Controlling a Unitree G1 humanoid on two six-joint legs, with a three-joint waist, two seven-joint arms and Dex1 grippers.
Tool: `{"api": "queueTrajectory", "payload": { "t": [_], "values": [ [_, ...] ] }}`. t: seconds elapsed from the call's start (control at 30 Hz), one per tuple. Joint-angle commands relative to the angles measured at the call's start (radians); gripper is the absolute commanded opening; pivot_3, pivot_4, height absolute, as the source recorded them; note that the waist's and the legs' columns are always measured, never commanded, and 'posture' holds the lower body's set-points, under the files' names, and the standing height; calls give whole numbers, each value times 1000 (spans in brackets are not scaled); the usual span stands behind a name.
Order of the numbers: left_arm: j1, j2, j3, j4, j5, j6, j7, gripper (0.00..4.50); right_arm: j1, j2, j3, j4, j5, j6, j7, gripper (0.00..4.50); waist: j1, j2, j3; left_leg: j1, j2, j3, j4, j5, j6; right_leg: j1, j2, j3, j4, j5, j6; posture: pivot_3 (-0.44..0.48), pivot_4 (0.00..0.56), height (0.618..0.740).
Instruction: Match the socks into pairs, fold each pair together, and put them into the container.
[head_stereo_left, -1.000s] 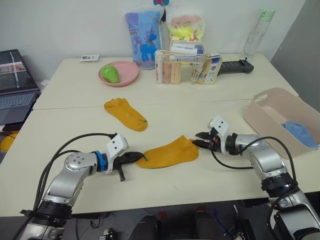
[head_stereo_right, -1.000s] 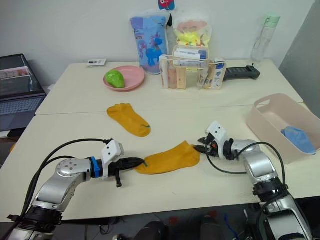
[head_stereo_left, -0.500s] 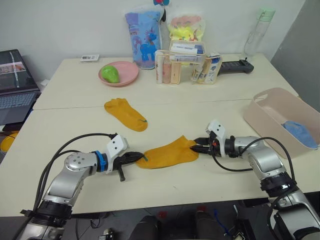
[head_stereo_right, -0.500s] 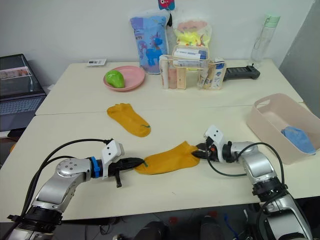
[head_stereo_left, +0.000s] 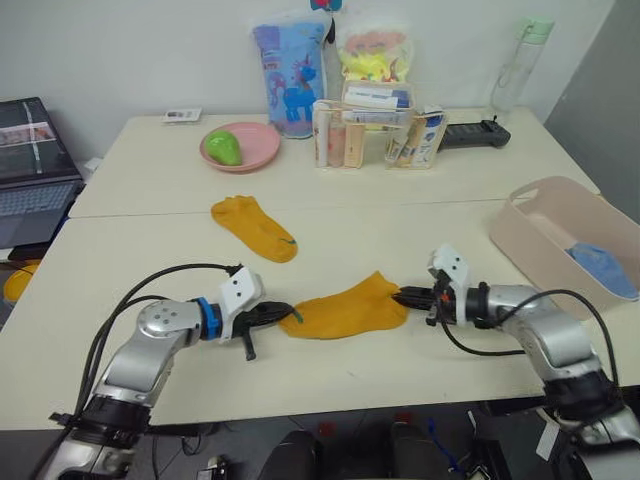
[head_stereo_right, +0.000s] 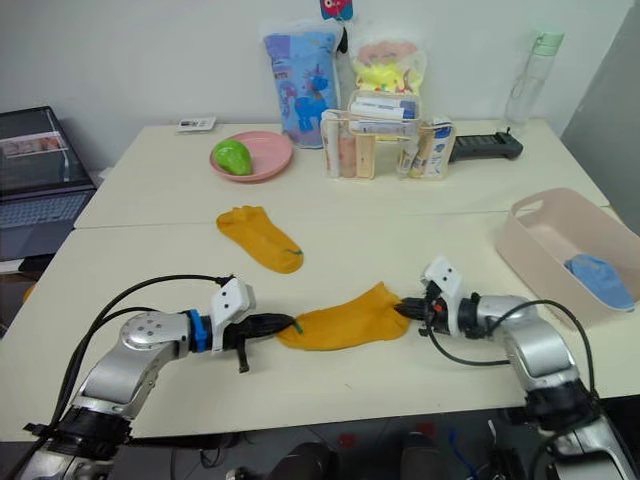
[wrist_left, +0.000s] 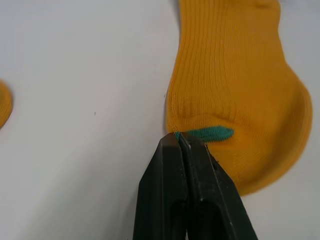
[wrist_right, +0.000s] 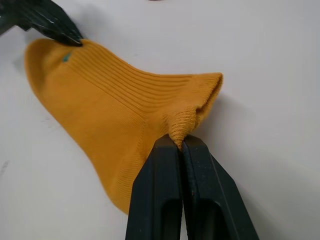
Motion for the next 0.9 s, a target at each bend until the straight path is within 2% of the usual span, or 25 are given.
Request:
{"api": "queueTrajectory", "payload": {
  "t": [0.03, 0.23, 0.37, 0.47, 0.77, 0.9],
  "values": [
    [-49, -15, -14, -5, 7, -2, -4, 0, 54, -6, -59, -143, 76, 73, -43, 14, -3, 0, 0, 0, 0, 0, 0, 0, 0, 0, 0, 0, 0, 0, 0, 0, 150, 740],
    [-133, -42, -61, 48, 42, -15, -21, 0, 193, 23, -106, -299, 141, 151, -152, 14, -4, 0, 0, 0, 0, 0, 0, 0, 0, 0, 0, 0, 0, 0, 0, 0, 150, 740],
    [-156, -33, -87, 62, 61, -11, -49, 0, 235, 53, -113, -367, 177, 193, -220, 14, -4, 0, 0, 0, 0, 1, 0, 0, 0, 0, 0, 1, 0, 0, 0, 0, 150, 740],
    [-151, 10, -109, 56, 75, 10, -103, 0, 270, 66, -95, -376, 161, 182, -266, 14, -4, 0, 0, 0, 0, 0, 0, 0, 0, 0, 0, 0, 0, 0, 0, 0, 150, 740],
    [-120, 28, -42, -54, -16, 155, -84, 0, 266, 41, -123, -345, 168, 161, -284, 14, -4, 0, 0, 1, 0, 0, 0, 0, 0, 0, 1, 0, 0, 0, 0, 0, 150, 740],
    [-106, 65, -4, -147, -99, 273, -111, 0, 268, 9, -172, -376, 269, 215, -246, 14, -4, 0, 0, 1, 0, 0, 0, 0, 0, 0, 1, 1, 0, 0, 0, 0, 150, 740]
  ]
}}
